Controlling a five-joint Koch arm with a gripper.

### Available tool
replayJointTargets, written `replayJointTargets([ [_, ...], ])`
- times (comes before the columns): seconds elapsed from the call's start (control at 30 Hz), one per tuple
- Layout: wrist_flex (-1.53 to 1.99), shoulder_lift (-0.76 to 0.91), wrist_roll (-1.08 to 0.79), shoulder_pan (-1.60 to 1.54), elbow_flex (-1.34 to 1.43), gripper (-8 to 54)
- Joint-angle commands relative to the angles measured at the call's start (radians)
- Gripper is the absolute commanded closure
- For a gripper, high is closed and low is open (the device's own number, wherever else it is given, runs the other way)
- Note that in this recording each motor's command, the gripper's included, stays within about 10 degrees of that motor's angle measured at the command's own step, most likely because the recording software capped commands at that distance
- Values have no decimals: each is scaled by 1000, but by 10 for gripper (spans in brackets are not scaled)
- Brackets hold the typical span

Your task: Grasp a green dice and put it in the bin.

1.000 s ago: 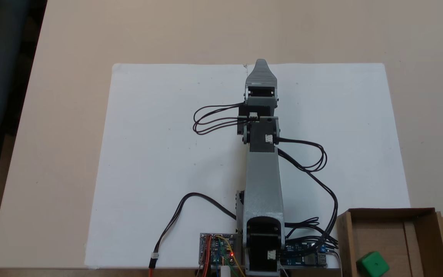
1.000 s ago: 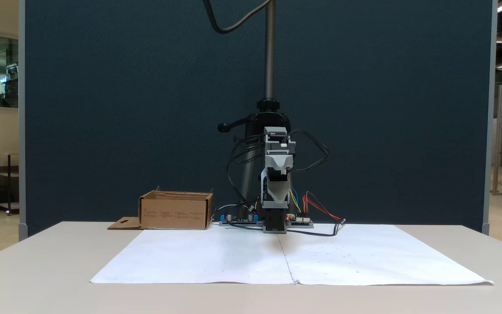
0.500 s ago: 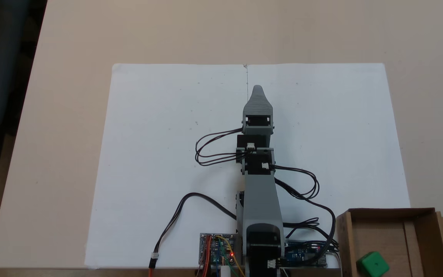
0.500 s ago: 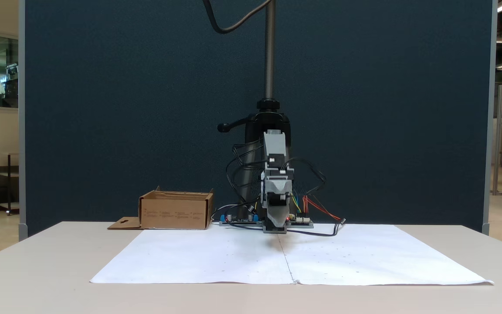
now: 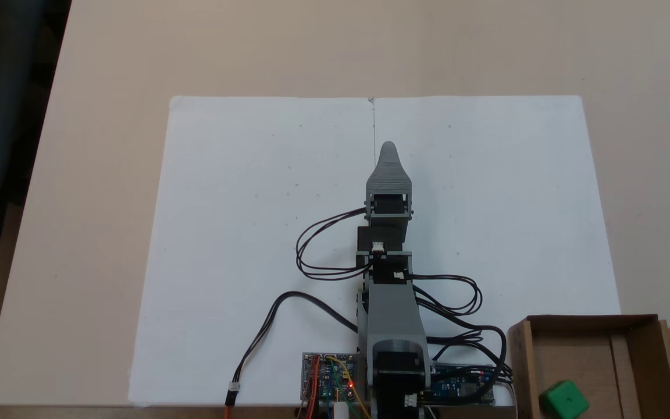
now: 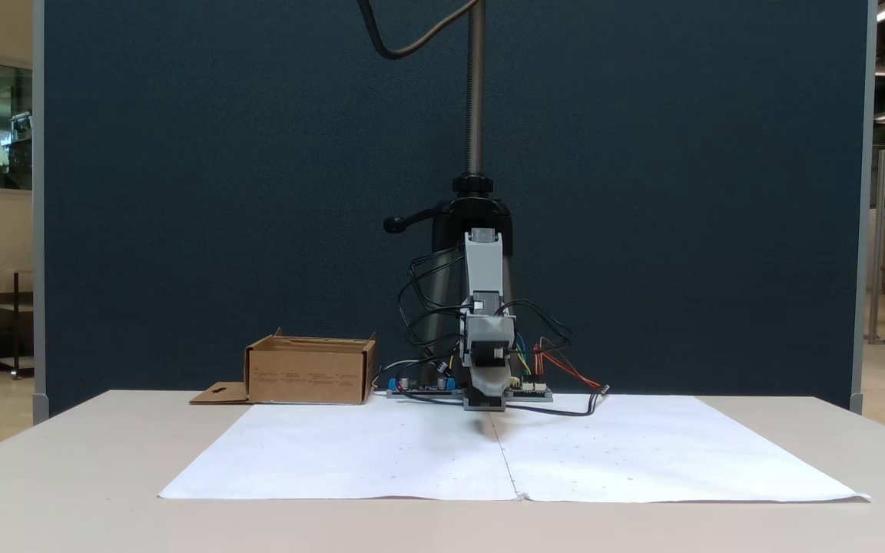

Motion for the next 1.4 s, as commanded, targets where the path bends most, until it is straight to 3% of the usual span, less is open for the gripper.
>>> replayJointTargets([
  [0.0, -165, 117, 48, 9, 74, 21],
  [0.57, -684, 115, 51, 11, 74, 10],
  [1.37, -684, 115, 51, 12, 74, 10],
])
